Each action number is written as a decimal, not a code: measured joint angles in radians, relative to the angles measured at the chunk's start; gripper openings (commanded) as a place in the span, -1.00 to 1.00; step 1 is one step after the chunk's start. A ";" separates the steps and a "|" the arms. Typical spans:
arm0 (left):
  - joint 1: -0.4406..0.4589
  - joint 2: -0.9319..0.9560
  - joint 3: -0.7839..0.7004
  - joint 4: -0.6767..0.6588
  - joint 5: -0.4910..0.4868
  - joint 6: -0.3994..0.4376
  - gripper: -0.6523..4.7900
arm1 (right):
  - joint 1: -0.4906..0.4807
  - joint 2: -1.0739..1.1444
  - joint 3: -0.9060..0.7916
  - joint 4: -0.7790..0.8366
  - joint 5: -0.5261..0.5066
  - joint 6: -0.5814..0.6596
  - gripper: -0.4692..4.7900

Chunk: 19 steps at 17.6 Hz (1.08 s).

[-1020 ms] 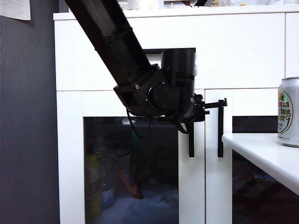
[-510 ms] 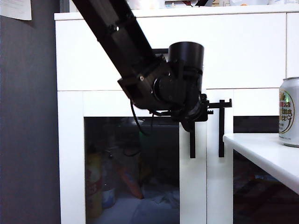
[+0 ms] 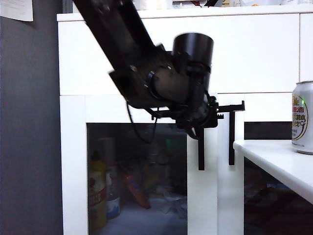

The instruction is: Open the left door of the white cabinet, pick up a can of beverage from the table on the right, place it inside the cabinet, and finally close the cabinet door.

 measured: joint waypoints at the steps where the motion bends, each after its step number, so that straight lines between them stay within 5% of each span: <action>1: -0.002 -0.015 -0.018 -0.003 0.006 -0.002 -0.78 | 0.000 0.000 0.000 0.000 0.000 0.000 0.58; 14: -0.056 -0.269 -0.398 0.052 0.042 -0.059 -0.78 | 0.000 0.073 0.000 0.060 -0.093 0.035 0.53; 17: -0.059 -0.314 -0.436 0.032 0.053 -0.060 -0.78 | 0.001 0.227 0.000 0.211 -0.151 0.115 -0.74; 19: -0.060 -0.326 -0.444 0.021 0.057 -0.061 -0.78 | 0.003 0.309 0.000 0.312 -0.228 0.119 -0.84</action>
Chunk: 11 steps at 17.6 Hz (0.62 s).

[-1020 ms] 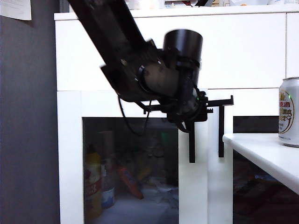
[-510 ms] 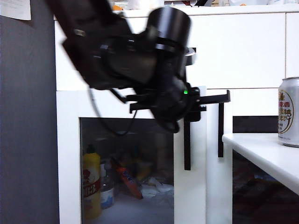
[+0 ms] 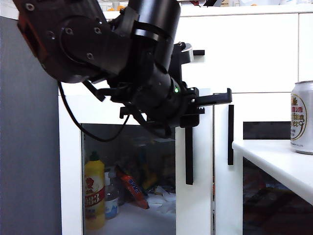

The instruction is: Open the left door of the white cabinet, pick up a can of beverage from the table on the right, place it inside the cabinet, and finally close the cabinet door.

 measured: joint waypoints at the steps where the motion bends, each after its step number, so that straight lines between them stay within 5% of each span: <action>1: 0.000 -0.002 0.000 -0.002 0.000 0.000 -0.78 | 0.000 0.036 0.000 0.059 -0.008 0.007 -0.84; 7: -0.007 -0.002 -0.002 -0.002 -0.006 0.000 -0.78 | -0.001 0.240 0.090 0.197 -0.042 0.249 -0.84; 9: -0.007 -0.002 -0.002 -0.002 -0.008 0.000 -0.78 | -0.001 0.224 0.095 0.412 -0.026 0.376 -0.84; 11: -0.007 -0.002 -0.002 -0.002 -0.008 0.000 -0.78 | 0.008 0.246 0.143 0.387 -0.033 0.414 -0.84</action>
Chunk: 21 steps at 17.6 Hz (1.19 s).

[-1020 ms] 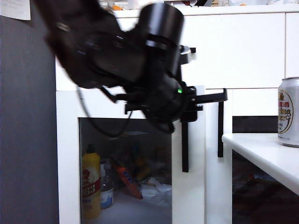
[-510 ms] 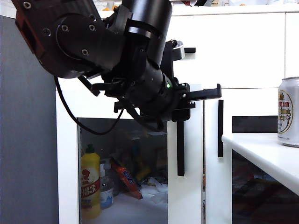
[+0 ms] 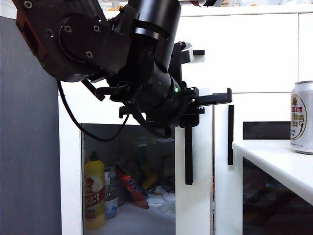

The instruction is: Open the left door of the white cabinet, pick up a can of beverage from the table on the right, place it inside the cabinet, and finally close the cabinet door.

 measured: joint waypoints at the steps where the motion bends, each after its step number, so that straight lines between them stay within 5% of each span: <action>1: 0.000 0.000 0.000 0.000 0.000 0.000 -0.78 | 0.027 0.042 0.026 -0.065 -0.005 -0.016 -0.84; 7: -0.003 -0.001 0.000 -0.001 0.000 0.000 -0.78 | 0.145 0.448 0.280 -0.253 -0.106 -0.114 -0.84; 10: -0.008 -0.012 -0.010 -0.006 -0.003 -0.003 -0.78 | 0.188 0.545 0.466 -0.558 -0.136 -0.182 -0.84; 16: -0.014 -0.039 -0.052 0.001 -0.007 -0.007 -0.78 | 0.239 0.553 0.481 -0.776 -0.132 -0.208 -0.84; 21: -0.017 -0.045 -0.064 0.012 -0.007 -0.007 -0.78 | 0.269 0.614 0.481 -0.850 -0.272 -0.201 -0.84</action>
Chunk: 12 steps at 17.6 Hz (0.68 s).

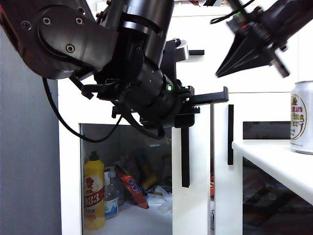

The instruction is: Open the left door of the white cabinet, pick up a can of beverage from the table on the right, place it inside the cabinet, and finally close the cabinet door.

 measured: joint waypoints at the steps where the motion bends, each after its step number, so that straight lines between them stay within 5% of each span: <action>1: 0.000 -0.001 -0.001 -0.001 0.000 0.000 -0.78 | 0.018 0.018 0.000 0.001 -0.003 0.000 -0.84; 5: -0.006 -0.002 -0.003 -0.003 -0.002 0.000 -0.78 | 0.035 0.092 0.012 0.071 -0.043 -0.006 -0.84; 10: -0.007 -0.015 -0.007 -0.017 -0.004 0.000 -0.78 | 0.031 0.116 0.014 0.121 0.092 -0.036 -0.84; 12: -0.007 -0.015 -0.007 -0.018 -0.004 0.000 -0.78 | 0.032 0.127 0.017 0.118 0.057 -0.036 -0.84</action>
